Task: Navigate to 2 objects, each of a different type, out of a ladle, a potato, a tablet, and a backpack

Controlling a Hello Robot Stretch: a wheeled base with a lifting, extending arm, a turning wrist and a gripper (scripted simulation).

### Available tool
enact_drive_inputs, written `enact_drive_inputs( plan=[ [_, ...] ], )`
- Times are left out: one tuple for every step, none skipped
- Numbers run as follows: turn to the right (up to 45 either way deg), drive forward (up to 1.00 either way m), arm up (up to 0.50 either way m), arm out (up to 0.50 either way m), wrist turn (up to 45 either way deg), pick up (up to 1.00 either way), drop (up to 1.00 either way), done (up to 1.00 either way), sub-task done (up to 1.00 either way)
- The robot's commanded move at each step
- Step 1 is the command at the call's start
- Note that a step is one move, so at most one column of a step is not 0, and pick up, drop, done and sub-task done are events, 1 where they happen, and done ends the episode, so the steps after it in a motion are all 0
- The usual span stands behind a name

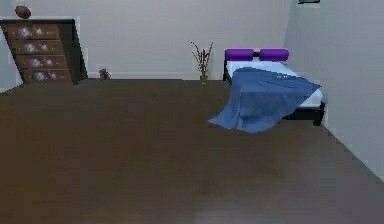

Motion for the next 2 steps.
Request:
enact_drive_inputs(
  plan=[
    [-9.0,0.0,0.0,0.0,0.0,0.0,0.0,0.0,0.0],
    [0.0,0.35,0.0,0.0,0.0,0.0,0.0,0.0,0.0]
  ],
)
